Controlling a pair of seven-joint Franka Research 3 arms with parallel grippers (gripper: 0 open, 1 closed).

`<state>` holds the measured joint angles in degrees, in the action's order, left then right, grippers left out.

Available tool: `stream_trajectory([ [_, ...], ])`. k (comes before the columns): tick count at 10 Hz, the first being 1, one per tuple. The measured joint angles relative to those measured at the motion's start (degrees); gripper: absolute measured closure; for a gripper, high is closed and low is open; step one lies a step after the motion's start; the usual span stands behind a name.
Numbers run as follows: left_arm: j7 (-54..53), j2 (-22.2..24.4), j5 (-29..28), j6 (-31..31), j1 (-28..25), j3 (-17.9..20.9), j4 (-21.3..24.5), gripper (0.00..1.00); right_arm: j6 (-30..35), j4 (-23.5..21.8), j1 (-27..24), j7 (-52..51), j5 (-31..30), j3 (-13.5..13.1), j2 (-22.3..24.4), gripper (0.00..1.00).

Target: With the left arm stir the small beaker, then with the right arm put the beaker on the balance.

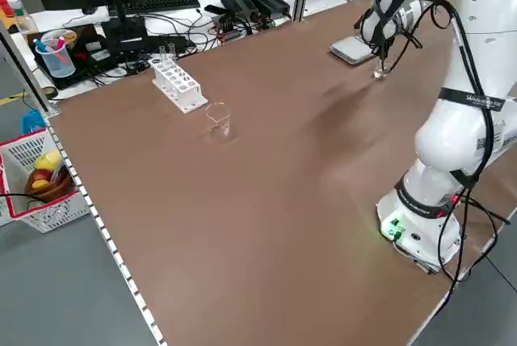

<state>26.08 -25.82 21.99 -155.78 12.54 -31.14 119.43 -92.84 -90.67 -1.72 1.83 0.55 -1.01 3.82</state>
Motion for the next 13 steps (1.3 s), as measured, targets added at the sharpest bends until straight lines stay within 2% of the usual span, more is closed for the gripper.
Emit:
stream_trajectory([
  [3,0.05,0.02,0.04,-0.16,0.26,-0.17,-0.41,0.92,-0.04,0.00,0.00,0.00,0.00,0.07,0.00,0.00],
  [13,5.79,0.62,0.04,0.00,0.26,-0.14,-0.94,0.92,-0.94,0.00,-0.05,0.00,0.04,0.08,0.00,0.00],
])
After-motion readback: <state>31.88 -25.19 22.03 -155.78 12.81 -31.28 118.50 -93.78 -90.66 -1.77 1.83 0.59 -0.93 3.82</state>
